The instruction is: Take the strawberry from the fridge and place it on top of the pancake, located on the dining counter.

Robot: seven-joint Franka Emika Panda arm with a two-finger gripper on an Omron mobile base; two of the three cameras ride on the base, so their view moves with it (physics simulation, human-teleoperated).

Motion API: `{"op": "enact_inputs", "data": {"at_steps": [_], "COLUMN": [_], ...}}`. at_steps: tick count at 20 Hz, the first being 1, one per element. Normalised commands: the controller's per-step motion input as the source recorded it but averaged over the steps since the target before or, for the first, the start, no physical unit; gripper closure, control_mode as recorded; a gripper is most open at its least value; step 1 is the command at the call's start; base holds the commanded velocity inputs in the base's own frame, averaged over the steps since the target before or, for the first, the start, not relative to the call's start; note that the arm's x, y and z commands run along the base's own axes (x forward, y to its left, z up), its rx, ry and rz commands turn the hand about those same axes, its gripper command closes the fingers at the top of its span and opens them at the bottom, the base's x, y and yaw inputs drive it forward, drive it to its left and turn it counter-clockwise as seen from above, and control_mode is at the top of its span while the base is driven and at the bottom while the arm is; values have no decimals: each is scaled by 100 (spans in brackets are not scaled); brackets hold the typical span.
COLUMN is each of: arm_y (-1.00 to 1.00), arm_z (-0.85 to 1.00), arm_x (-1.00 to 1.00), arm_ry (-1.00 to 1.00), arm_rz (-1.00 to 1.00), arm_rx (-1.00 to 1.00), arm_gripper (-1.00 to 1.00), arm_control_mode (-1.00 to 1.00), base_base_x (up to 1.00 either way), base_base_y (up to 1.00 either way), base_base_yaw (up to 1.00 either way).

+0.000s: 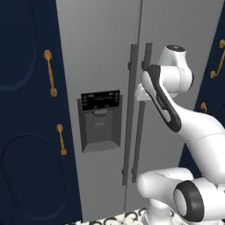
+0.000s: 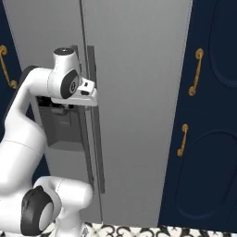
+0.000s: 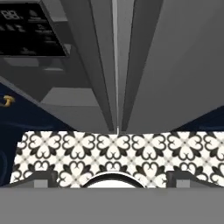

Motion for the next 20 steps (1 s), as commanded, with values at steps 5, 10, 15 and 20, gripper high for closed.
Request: {"op": "enact_inputs", "data": {"at_steps": [5, 10, 15, 20], "arm_y": [0, 0, 0, 2], "arm_z": [0, 0, 0, -6], "arm_x": [0, 0, 0, 21], "arm_ry": [0, 0, 0, -10], "arm_rz": [0, 0, 0, 0], "arm_rx": [0, 0, 0, 0], "arm_gripper": [-100, -100, -100, -100], "arm_control_mode": [100, 100, 100, -100], "base_base_x": [-61, -66, -43, -2], "base_base_y": [0, 0, 0, 0], "base_base_yaw": [0, 0, 0, 0]}}
